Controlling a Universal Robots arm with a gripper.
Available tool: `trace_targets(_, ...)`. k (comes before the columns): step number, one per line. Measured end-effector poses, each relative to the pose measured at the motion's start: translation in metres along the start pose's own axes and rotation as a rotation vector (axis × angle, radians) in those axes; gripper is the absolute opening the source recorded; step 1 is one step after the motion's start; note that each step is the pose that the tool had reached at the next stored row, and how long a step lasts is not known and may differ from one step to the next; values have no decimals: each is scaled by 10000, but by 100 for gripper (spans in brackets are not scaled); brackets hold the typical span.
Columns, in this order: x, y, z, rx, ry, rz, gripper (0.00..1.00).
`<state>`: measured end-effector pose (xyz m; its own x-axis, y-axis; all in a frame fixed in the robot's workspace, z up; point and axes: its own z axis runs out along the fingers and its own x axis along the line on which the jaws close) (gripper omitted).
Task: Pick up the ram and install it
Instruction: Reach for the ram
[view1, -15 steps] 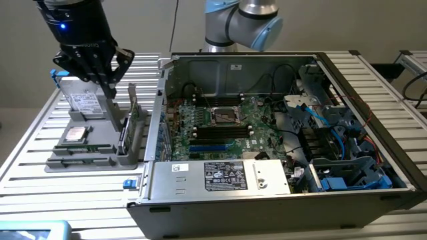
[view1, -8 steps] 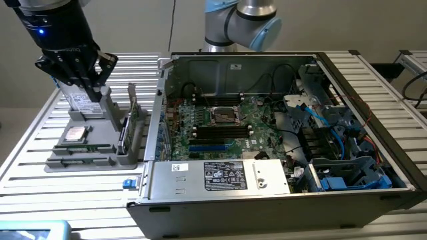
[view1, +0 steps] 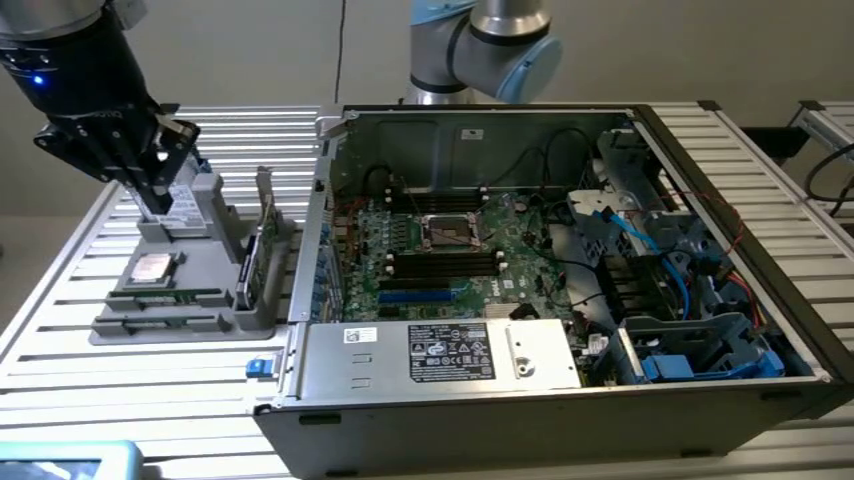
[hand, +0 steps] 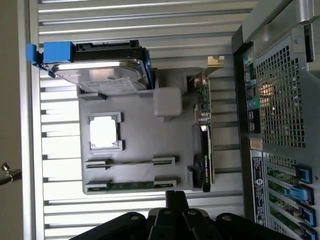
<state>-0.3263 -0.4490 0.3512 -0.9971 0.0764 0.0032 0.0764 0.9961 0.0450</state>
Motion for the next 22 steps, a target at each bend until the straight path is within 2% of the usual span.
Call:
trace_targets(7,264,-25,113,18,68,3,11)
trace_targets(10,274,-28,148,70,76,-2,11)
trace_targets(13,329,-29,182,108,72,-14,11)
trace_targets(17,332,-26,200,214,73,-173,11)
trace_targets(22,329,-20,225,220,81,-447,11)
